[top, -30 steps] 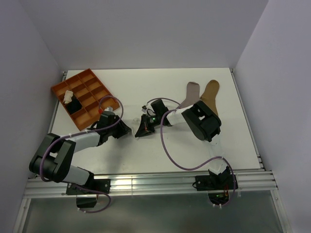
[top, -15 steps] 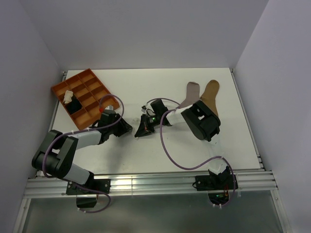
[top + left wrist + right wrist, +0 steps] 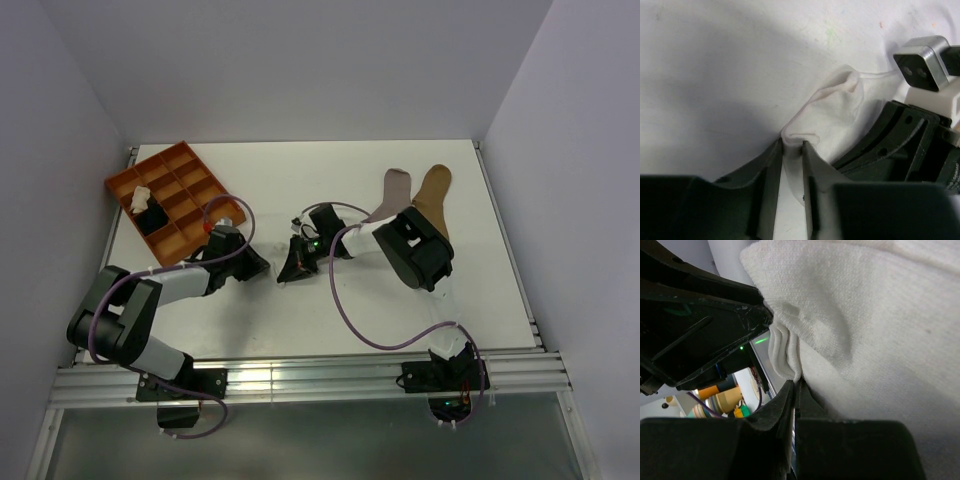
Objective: Roll the socks
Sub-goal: Roll the sock at the center of the board.
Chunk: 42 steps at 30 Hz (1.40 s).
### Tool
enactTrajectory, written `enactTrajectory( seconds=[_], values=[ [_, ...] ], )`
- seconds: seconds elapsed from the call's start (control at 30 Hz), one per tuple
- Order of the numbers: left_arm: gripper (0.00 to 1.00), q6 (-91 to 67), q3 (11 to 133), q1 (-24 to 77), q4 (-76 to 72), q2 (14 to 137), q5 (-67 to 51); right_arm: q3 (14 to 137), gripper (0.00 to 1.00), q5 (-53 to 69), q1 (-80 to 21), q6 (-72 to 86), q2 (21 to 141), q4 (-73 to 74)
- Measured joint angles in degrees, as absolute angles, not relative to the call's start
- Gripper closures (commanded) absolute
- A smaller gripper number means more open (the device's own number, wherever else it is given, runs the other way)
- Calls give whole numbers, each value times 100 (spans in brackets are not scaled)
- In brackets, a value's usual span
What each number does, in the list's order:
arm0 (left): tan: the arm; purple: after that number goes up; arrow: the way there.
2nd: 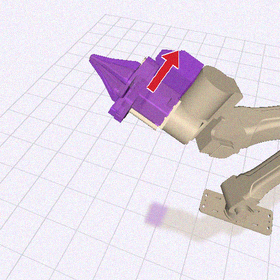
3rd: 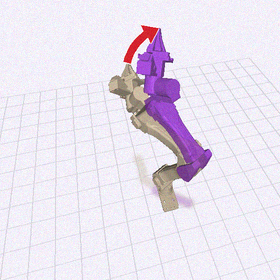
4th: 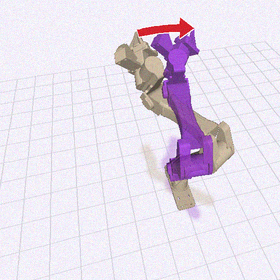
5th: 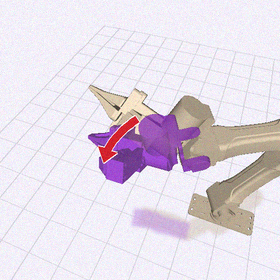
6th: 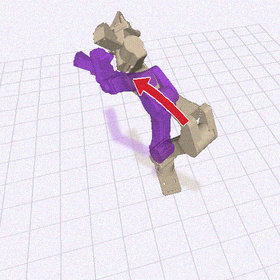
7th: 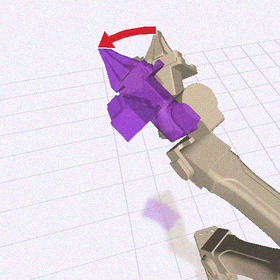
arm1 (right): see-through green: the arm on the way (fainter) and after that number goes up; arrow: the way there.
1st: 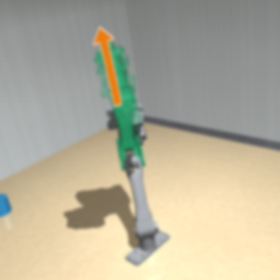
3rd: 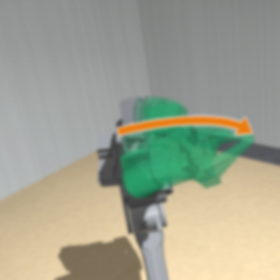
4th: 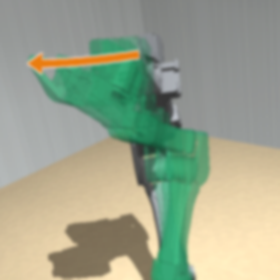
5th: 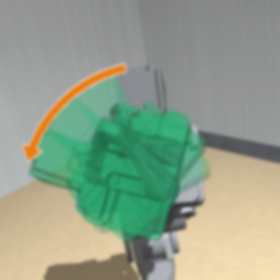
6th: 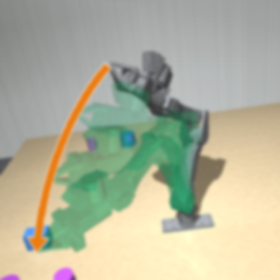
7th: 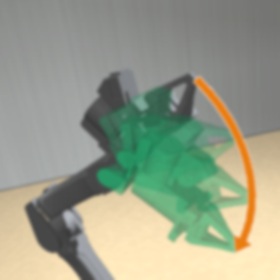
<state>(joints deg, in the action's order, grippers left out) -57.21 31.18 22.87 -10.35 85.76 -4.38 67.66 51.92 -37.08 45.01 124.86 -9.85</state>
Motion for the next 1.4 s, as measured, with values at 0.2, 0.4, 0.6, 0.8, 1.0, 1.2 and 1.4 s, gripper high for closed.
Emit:
enactTrajectory(
  seconds=[0.2, 0.4, 0.6, 0.8, 1.0, 1.2, 1.4],
  values=[
    [100, -5822, 3203, 2303, -705, 8576, -176, 6836, 95, 5094, -3708, 4418, 12455, -764],
    [100, -5822, 3221, 2320, -657, 8571, -123, 6836, 72, 4589, -3743, 4097, 12160, -353],
    [100, -5793, 3321, 2322, -460, 8571, -47, 6657, 66, 3623, -3903, 3575, 11378, 91],
    [100, -5769, 3415, 2322, -252, 8571, 14, 6329, 71, 2644, -4219, 3030, 10259, 69],
    [100, -5767, 3459, 2322, -154, 8571, 40, 6359, 80, 2674, -4519, 2849, 10175, -272],
    [100, -5743, 3505, 2322, -51, 8569, 73, 6340, 85, 3162, -4587, 3164, 10877, -928],
    [100, -5666, 3529, 2322, 1, 8565, 91, 6047, 89, 3465, -4464, 3625, 11369, -1758]
  ],
)
